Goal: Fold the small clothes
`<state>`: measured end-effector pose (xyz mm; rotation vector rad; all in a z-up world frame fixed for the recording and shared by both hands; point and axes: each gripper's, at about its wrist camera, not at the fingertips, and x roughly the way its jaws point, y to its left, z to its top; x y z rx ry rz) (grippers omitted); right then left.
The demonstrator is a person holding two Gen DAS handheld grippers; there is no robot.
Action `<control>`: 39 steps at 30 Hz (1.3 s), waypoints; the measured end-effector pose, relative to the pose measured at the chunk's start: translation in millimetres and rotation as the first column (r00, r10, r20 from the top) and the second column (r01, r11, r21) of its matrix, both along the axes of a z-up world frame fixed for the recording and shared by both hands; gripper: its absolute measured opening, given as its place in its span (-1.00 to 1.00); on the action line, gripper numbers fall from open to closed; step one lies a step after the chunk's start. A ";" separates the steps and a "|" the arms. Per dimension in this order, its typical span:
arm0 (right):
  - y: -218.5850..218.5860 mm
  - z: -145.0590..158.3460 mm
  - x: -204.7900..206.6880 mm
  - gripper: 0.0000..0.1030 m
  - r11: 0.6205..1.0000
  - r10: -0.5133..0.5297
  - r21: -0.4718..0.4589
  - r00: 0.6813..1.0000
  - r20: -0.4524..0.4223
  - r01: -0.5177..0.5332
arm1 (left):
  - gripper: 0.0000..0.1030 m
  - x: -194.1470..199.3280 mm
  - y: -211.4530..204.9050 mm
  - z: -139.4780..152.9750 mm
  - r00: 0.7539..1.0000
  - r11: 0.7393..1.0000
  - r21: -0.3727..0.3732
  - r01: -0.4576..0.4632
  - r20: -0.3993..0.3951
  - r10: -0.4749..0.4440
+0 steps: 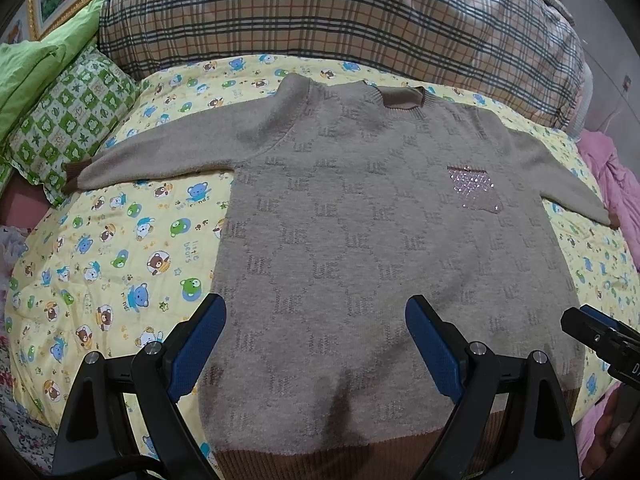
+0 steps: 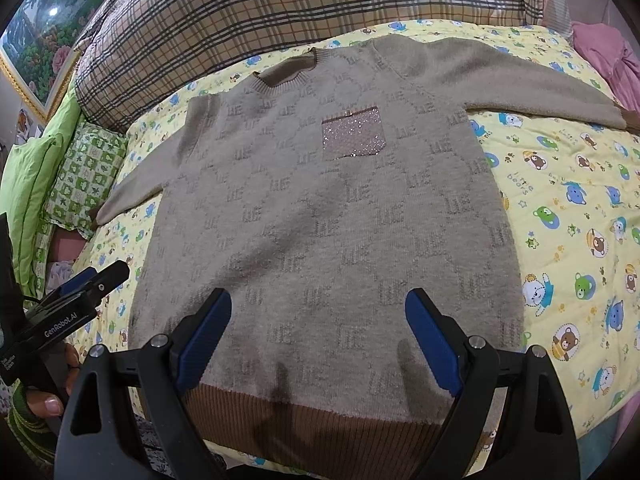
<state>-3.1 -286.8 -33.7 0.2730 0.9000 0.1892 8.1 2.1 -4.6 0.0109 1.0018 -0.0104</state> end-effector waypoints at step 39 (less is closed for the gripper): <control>-158.5 -9.7 46.0 0.73 0.942 -0.314 0.106 0.948 -0.058 0.319 | 0.78 81.4 -44.2 -25.0 0.997 0.995 -0.082 0.061 -0.034 -0.064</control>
